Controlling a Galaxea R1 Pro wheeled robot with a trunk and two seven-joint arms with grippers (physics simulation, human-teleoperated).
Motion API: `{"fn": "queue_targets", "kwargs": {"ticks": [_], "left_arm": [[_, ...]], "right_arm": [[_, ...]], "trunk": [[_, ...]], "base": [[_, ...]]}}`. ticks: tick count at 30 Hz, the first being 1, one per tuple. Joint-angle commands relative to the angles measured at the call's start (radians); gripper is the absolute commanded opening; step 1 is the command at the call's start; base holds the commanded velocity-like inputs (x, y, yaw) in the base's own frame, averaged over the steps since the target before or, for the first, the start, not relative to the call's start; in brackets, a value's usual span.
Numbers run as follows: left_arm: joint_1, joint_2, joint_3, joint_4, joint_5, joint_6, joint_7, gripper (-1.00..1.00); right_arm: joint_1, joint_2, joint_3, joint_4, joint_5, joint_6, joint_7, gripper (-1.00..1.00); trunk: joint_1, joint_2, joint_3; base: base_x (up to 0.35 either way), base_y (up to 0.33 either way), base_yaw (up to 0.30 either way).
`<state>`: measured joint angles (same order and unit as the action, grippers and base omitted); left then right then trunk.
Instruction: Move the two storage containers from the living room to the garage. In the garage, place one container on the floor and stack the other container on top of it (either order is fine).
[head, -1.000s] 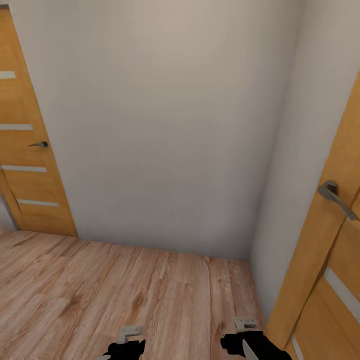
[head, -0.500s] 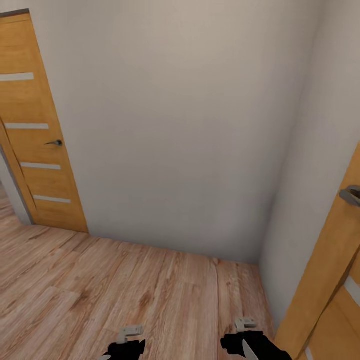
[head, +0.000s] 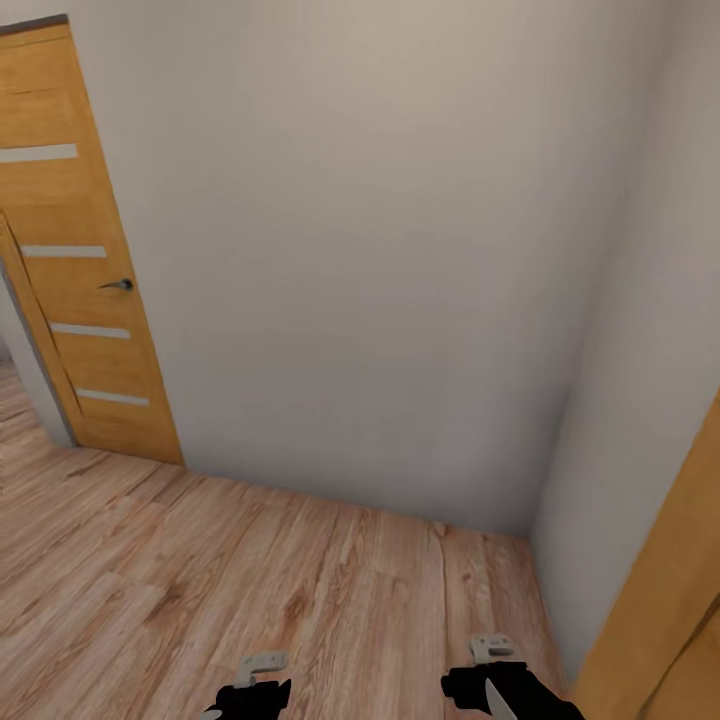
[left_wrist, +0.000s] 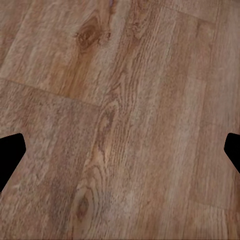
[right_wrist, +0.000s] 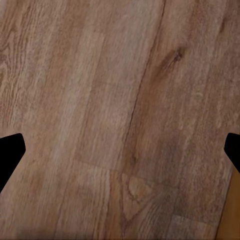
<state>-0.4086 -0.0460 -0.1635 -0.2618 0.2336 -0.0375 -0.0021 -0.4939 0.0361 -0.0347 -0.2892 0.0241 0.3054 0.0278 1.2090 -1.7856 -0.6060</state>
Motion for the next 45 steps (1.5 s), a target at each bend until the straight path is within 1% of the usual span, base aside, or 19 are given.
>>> {"fn": "queue_targets", "kwargs": {"ticks": [1,8,30,39,45], "left_arm": [[-0.001,0.000,-0.007,0.001,0.010,-0.004,0.000,1.00],[-0.001,0.000,-0.007,0.002,0.010,-0.004,0.000,1.00],[-0.001,0.000,-0.007,0.002,0.010,-0.004,0.000,1.00],[-0.001,0.001,-0.007,0.001,0.010,-0.004,0.000,1.00],[-0.001,0.000,-0.007,0.001,0.010,-0.004,0.000,1.00]], "right_arm": [[0.000,0.000,-0.004,-0.002,0.003,0.006,0.003,1.00],[0.000,0.001,-0.004,-0.002,0.002,0.006,0.003,1.00],[0.000,0.000,-0.004,-0.002,0.003,0.006,0.003,1.00],[0.000,0.001,-0.002,-0.002,0.004,0.006,0.002,1.00],[0.000,0.001,-0.003,-0.002,0.003,0.006,0.003,1.00]], "trunk": [[0.000,0.000,-0.001],[0.000,0.000,-0.005],[0.000,0.000,-0.008],[0.000,0.000,-0.010],[0.000,0.000,-0.011]], "base": [[0.087,0.000,0.116],[0.104,0.000,0.176],[0.111,-0.022,0.079],[0.156,-0.002,0.231],[0.182,-0.016,0.084]]}}
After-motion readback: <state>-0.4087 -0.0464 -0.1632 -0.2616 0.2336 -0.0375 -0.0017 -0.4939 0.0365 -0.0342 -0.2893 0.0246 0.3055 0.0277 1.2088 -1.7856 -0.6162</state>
